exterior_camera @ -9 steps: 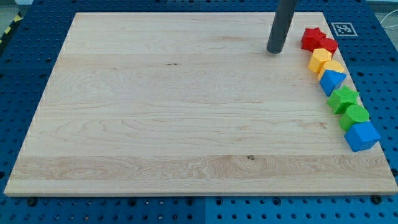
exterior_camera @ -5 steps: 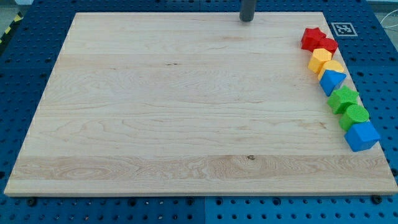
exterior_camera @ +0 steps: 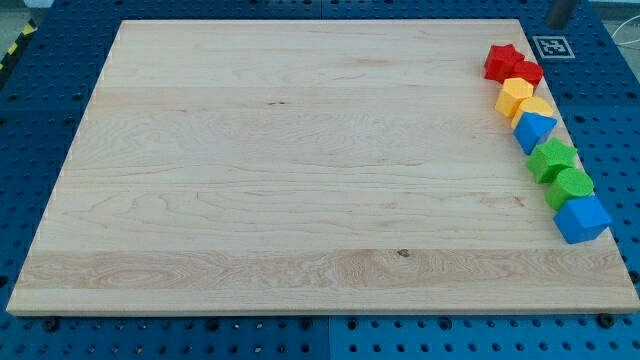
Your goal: Move the yellow hexagon left a bit
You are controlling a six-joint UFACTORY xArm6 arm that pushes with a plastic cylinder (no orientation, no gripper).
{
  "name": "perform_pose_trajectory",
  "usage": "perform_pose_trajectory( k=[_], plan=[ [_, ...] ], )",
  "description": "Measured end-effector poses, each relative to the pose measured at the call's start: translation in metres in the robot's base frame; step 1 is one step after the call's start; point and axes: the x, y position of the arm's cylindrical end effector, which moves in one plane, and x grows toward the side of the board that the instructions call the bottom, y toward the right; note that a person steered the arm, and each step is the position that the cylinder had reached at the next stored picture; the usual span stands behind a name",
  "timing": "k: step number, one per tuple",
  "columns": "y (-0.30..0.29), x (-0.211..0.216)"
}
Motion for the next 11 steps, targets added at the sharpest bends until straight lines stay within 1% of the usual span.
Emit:
perform_pose_trajectory(
  k=[6,7,9,10,11],
  plan=[
    [0.001,0.016],
    [0.001,0.031],
    [0.000,0.123],
    [-0.007,0.152],
    [-0.046,0.164]
  ],
)
